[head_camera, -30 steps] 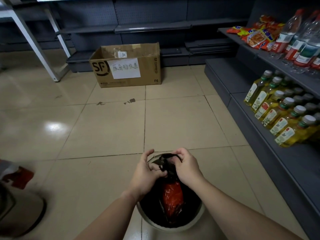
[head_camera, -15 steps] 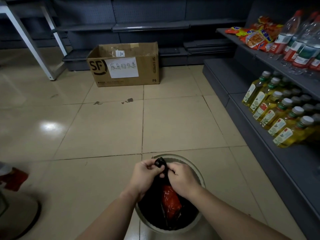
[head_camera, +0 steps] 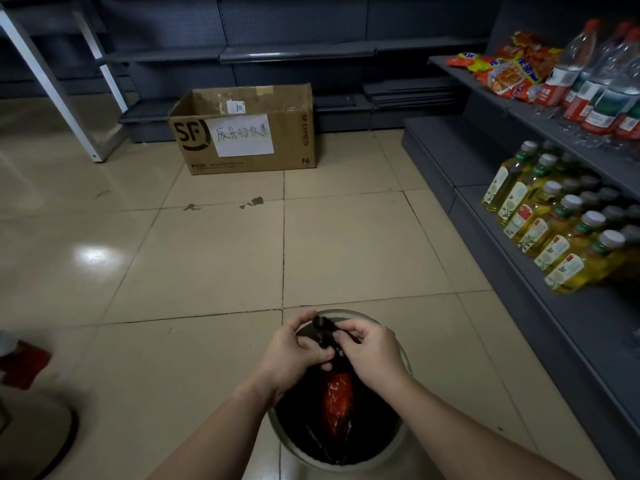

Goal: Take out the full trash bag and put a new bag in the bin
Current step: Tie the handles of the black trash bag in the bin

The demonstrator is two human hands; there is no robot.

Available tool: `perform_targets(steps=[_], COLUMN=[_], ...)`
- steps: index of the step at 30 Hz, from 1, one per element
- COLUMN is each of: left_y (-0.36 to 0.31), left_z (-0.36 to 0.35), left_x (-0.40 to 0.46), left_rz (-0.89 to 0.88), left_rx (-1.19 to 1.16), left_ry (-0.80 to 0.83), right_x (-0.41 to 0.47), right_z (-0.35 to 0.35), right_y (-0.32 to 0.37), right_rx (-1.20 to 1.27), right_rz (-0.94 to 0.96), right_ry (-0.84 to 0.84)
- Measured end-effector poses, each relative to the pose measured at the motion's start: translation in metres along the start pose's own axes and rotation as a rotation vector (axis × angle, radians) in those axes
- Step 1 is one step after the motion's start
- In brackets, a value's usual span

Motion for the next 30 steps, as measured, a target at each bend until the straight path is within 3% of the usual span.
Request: perform_targets(steps=[4, 8, 16, 23, 30], left_y=[0.005, 0.005, 0.001, 0.000, -0.022], left_z=[-0.007, -0.004, 0.006, 0.008, 0.008], left_x=[0.001, 0.001, 0.003, 0.008, 0.013], left_rz=[0.055, 0.074, 0.087, 0.087, -0.025], left_rx=[-0.063, 0.021, 0.126, 0.371, 0.736], left_ry=[0.019, 0.020, -0.131, 0.040, 0.113], right_x=[-0.010, -0.016, -0.015, -0.025, -0.012], right_z=[-0.010, -0.018, -0.011, -0.017, -0.030], right_y=[0.022, 0.032, 0.023, 0.031, 0.022], right_rx=[-0.204, -0.369, -0.358, -0.453, -0.574], right_rz=[0.241, 0.398, 0.306, 0.490, 0.445], right_ry=[0.086, 0.180, 0.154, 0.131, 0.191])
Point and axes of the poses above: each hand's wrist, its own x-axis towards the middle knuckle, its own z-axis out of the back of the hand, y = z × x, the point moved 9 cm from there along x, towards the middle knuckle, and after that the axes turned 12 degrees about -z, right-handed, at the moved point
